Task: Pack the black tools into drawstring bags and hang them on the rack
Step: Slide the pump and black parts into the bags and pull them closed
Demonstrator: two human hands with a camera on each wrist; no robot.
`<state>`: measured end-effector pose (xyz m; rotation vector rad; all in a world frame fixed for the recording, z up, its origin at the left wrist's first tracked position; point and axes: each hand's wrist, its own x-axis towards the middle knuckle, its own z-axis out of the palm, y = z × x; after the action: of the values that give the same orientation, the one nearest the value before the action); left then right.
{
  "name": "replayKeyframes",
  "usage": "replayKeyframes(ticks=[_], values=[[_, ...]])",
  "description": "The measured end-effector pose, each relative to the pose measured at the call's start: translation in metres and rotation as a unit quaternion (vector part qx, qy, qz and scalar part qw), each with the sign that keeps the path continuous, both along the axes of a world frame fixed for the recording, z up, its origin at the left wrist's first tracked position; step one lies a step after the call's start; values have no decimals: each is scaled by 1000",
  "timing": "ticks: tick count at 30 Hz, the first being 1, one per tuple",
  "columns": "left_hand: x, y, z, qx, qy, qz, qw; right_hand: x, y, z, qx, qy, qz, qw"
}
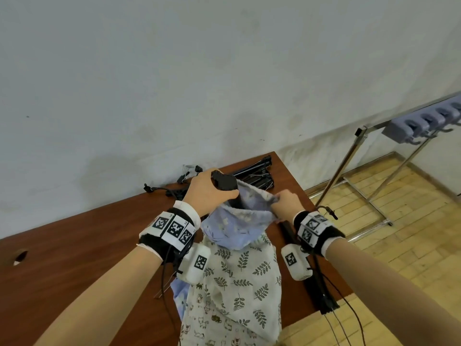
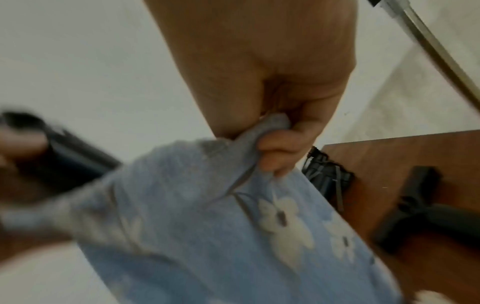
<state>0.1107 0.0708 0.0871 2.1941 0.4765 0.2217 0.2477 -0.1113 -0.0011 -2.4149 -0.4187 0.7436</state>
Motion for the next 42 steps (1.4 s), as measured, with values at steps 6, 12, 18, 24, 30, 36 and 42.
replayKeyframes(ticks=[6, 12, 18, 24, 30, 36, 42], values=[[3, -12, 41, -25, -4, -49, 998, -23, 13, 89, 296, 54, -56, 952], [-6, -29, 39, 82, 84, -130, 985, -20, -23, 74, 117, 33, 1, 993], [-12, -25, 0, 55, 93, -81, 991, -18, -63, 46, 23, 40, -40, 998], [-14, -13, 3, 33, 92, -98, 990, -38, -38, 36, -41, 161, 79, 983], [-14, -11, 1, 18, 107, -97, 989, -47, -15, 10, -147, 28, 126, 981], [-21, 4, -4, 4, 112, -67, 991, -29, -24, 42, -111, 69, 96, 987], [-30, 1, -7, 0, 103, -80, 991, -9, -43, 69, 37, -19, 31, 999]])
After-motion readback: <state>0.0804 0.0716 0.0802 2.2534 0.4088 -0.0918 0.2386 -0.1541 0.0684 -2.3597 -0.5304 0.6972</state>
